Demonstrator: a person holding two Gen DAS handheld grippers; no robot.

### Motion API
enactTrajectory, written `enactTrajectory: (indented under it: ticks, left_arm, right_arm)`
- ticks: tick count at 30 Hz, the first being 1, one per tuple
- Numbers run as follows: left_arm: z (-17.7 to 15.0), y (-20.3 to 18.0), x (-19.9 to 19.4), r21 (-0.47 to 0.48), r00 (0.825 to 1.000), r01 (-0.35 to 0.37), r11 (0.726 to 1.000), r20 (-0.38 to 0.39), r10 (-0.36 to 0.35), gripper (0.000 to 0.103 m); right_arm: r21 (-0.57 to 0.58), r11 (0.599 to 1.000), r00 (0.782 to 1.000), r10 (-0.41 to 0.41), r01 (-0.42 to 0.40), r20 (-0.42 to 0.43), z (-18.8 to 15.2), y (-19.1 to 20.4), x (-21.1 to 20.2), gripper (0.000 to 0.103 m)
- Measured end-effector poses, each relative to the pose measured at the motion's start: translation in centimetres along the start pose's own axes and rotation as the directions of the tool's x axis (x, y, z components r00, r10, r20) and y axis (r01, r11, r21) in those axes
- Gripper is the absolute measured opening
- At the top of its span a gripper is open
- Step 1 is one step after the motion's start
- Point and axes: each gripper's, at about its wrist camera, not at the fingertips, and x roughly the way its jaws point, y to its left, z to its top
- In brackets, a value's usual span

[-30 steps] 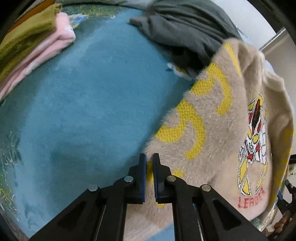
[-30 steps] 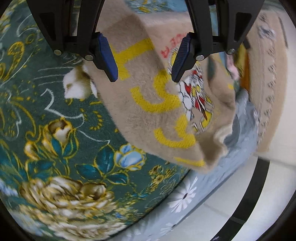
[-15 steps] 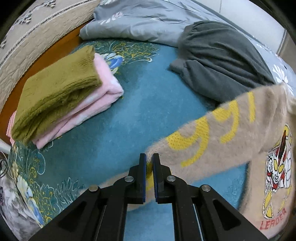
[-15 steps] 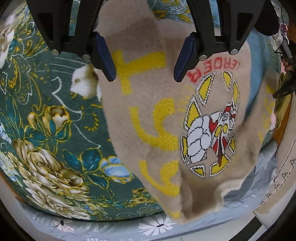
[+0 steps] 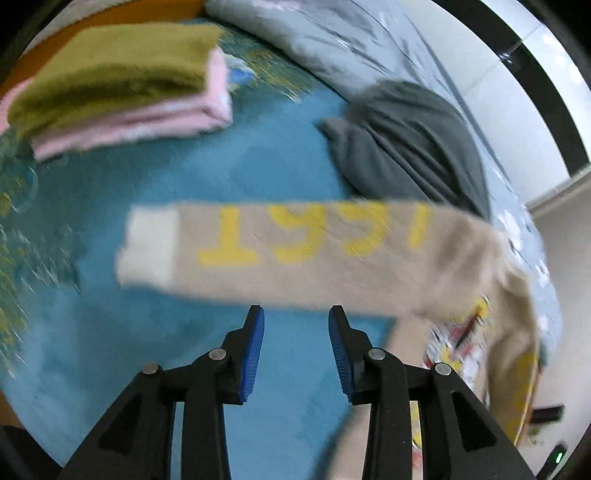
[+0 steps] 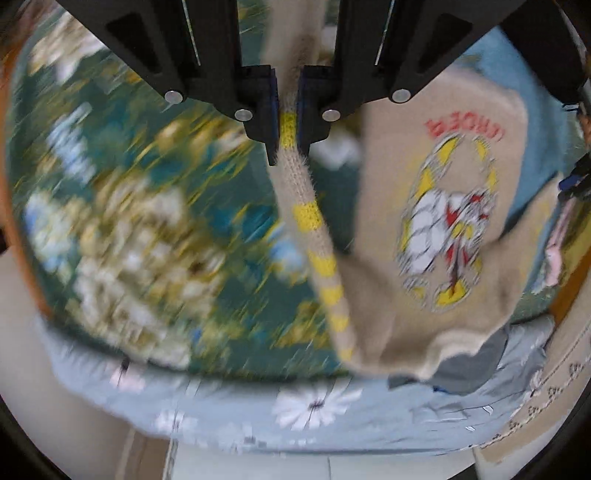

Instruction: Fold clothes

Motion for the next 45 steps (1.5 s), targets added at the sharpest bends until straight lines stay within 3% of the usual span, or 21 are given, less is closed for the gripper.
enactTrajectory:
  ticks: [6, 13, 16, 19, 23, 27, 31, 34, 36, 39, 42, 45]
  left_arm:
    - [-5.4, -4.5, 2.4, 0.159, 0.993, 0.052, 0.986, -0.115, -0.034, 0.037]
    - [-8.6, -5.7, 4.1, 0.215, 0.985, 0.069, 0.974, -0.169, -0.033, 0.037]
    - [-8.9, -5.4, 4.1, 0.199, 0.985, 0.078, 0.977, -0.167, -0.044, 0.037]
    - [-8.8, -5.1, 4.1, 0.185, 0.985, 0.083, 0.979, -0.162, -0.053, 0.038]
    - [-8.7, -4.5, 4.2, 0.149, 0.982, 0.112, 0.982, -0.167, -0.087, 0.046]
    - [-8.9, -4.6, 4.3, 0.141, 0.976, 0.139, 0.980, -0.187, -0.111, 0.048]
    - [-9.1, -4.7, 4.4, 0.137, 0.971, 0.148, 0.980, -0.207, -0.117, 0.049]
    - [-9.3, -4.9, 4.6, 0.129, 0.968, 0.155, 0.979, -0.220, -0.124, 0.049]
    - [-9.6, -5.4, 4.9, 0.124, 0.964, 0.165, 0.978, -0.229, -0.133, 0.049]
    - [-10.2, -6.3, 5.3, 0.133, 0.961, 0.174, 0.976, -0.241, -0.139, 0.050]
    - [-11.1, -7.2, 6.2, 0.180, 0.963, 0.134, 0.974, -0.257, -0.085, 0.050]
    - [-11.8, -6.9, 6.9, 0.224, 0.959, 0.090, 0.971, -0.282, -0.024, 0.050]
  right_arm:
    - [-0.051, 0.986, 0.987, -0.158, 0.159, 0.023, 5.1, -3.3, 1.6, 0.008]
    - [-0.001, 0.956, 0.956, -0.291, 0.292, -0.045, 7.3, -5.9, 6.7, 0.009]
    - [0.071, 0.957, 0.959, -0.276, 0.280, -0.058, 7.5, -6.9, 7.5, 0.019]
    - [0.097, 0.963, 0.967, -0.253, 0.253, -0.014, 7.4, -7.3, 6.2, 0.049]
    - [0.126, 0.967, 0.969, -0.232, 0.221, 0.081, 7.3, -7.9, 2.7, 0.054]
    - [0.202, 0.965, 0.945, -0.216, 0.168, 0.244, 6.1, -8.2, -2.6, 0.065]
    - [0.212, 0.977, 0.951, -0.069, 0.004, 0.302, 3.5, -6.8, -4.4, 0.068]
    - [0.201, 0.966, 0.962, 0.112, -0.165, 0.249, 0.3, -4.2, -1.9, 0.068]
    - [0.226, 0.933, 0.953, 0.243, -0.280, 0.179, -2.0, -2.2, 1.0, 0.068]
    - [0.332, 0.847, 0.909, 0.400, -0.414, 0.113, -5.6, 0.9, 5.7, 0.068]
    - [0.431, 0.771, 0.873, 0.478, -0.470, 0.097, -7.9, 3.1, 8.5, 0.068]
    - [0.500, 0.729, 0.869, 0.481, -0.468, 0.111, -8.8, 4.1, 9.8, 0.068]
